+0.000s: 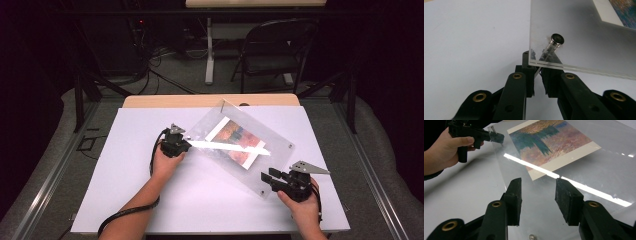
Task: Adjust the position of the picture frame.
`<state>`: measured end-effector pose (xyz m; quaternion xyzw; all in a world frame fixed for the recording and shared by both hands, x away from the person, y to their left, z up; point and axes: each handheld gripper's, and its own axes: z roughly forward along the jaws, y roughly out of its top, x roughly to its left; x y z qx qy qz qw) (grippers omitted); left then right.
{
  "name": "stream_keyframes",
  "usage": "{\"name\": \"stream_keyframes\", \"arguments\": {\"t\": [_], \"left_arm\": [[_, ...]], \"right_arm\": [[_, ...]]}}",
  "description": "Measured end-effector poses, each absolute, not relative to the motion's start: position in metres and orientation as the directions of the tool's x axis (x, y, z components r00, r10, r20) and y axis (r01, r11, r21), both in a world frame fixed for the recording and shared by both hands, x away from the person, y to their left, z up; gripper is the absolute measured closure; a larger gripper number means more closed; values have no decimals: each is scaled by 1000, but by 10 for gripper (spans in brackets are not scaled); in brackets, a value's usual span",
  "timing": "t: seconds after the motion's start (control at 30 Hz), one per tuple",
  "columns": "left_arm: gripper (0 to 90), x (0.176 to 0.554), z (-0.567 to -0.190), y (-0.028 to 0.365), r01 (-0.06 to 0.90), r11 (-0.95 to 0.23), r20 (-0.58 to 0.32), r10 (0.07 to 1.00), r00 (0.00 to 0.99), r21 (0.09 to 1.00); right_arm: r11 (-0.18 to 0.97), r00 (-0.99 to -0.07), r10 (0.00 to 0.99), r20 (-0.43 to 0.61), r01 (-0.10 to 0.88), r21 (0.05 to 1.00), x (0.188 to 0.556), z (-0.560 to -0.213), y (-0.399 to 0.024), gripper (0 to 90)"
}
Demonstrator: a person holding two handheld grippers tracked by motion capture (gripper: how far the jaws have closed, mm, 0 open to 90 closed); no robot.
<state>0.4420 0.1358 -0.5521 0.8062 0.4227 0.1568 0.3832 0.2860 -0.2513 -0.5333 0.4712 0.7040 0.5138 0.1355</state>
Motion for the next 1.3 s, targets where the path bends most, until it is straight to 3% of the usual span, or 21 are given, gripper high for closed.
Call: {"name": "stream_keyframes", "arguments": {"t": [0.93, 1.3], "left_arm": [[823, 344, -534, 148, 505, -428, -81, 698, 711, 749], [825, 335, -530, 148, 498, -387, -109, 695, 711, 776]], "right_arm": [[59, -567, 765, 307, 535, 843, 283, -531, -241, 613], [168, -683, 652, 329, 553, 816, 269, -525, -210, 844]]}}
